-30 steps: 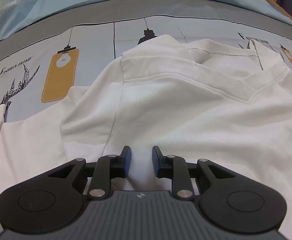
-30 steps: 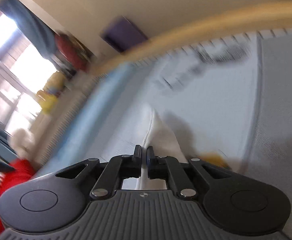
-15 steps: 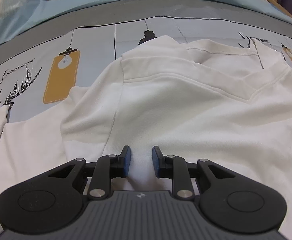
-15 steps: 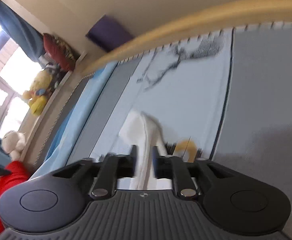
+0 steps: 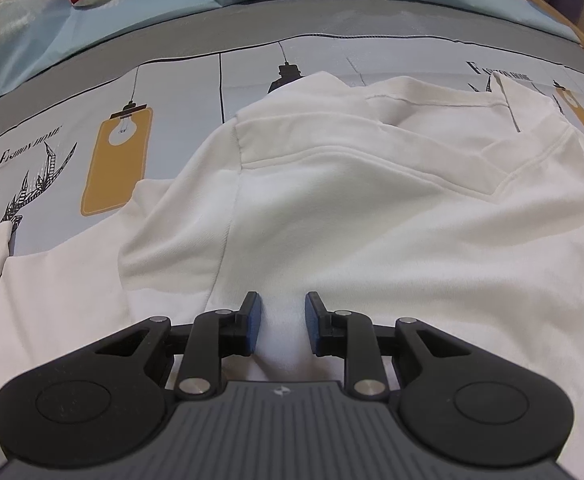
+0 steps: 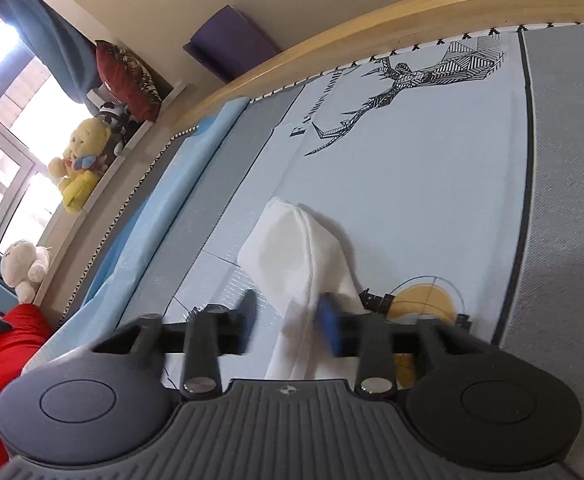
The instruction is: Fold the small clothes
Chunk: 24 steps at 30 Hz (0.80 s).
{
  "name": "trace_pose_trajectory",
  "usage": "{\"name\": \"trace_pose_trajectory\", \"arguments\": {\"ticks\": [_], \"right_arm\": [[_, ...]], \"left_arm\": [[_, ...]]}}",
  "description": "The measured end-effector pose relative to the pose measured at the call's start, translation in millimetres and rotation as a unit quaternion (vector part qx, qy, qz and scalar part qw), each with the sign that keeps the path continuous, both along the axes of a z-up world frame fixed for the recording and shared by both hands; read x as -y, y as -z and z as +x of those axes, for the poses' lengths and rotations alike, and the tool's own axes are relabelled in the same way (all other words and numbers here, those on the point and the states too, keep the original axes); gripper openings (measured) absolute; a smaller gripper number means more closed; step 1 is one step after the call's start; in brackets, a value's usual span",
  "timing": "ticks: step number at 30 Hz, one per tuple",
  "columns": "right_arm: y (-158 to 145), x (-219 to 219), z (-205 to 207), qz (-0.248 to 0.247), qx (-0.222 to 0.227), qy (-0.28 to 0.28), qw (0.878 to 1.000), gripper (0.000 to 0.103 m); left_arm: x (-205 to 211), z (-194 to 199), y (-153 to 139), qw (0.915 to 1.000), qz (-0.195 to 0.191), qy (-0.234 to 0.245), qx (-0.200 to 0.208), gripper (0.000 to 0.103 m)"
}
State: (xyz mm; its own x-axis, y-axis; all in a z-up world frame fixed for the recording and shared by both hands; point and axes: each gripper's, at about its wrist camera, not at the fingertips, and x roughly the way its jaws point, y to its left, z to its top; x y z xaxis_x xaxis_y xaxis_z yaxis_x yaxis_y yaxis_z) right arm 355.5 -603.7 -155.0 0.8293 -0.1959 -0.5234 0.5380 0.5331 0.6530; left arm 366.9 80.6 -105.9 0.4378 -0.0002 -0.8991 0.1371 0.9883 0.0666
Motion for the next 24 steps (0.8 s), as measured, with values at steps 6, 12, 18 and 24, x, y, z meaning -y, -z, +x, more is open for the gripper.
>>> {"name": "trace_pose_trajectory", "arguments": {"ticks": [6, 12, 18, 24], "right_arm": [[-50, -20, -12, -0.028, 0.096, 0.027, 0.995, 0.003], [-109, -44, -84, -0.046, 0.197, 0.106, 0.974, 0.003], [-26, -10, -137, 0.056, 0.008, 0.201, 0.978, 0.004], [-10, 6, -164, 0.061, -0.031, 0.243, 0.968, 0.012]], "left_arm": [[1, 2, 0, 1.0, 0.0, -0.002, -0.003, 0.027], [0, 2, -1, 1.0, -0.003, -0.006, -0.007, 0.027], [-1, 0, -1, 0.9999, -0.006, -0.013, -0.004, 0.028], [0, 0, -1, 0.9999, -0.005, -0.009, -0.006, 0.028]]}}
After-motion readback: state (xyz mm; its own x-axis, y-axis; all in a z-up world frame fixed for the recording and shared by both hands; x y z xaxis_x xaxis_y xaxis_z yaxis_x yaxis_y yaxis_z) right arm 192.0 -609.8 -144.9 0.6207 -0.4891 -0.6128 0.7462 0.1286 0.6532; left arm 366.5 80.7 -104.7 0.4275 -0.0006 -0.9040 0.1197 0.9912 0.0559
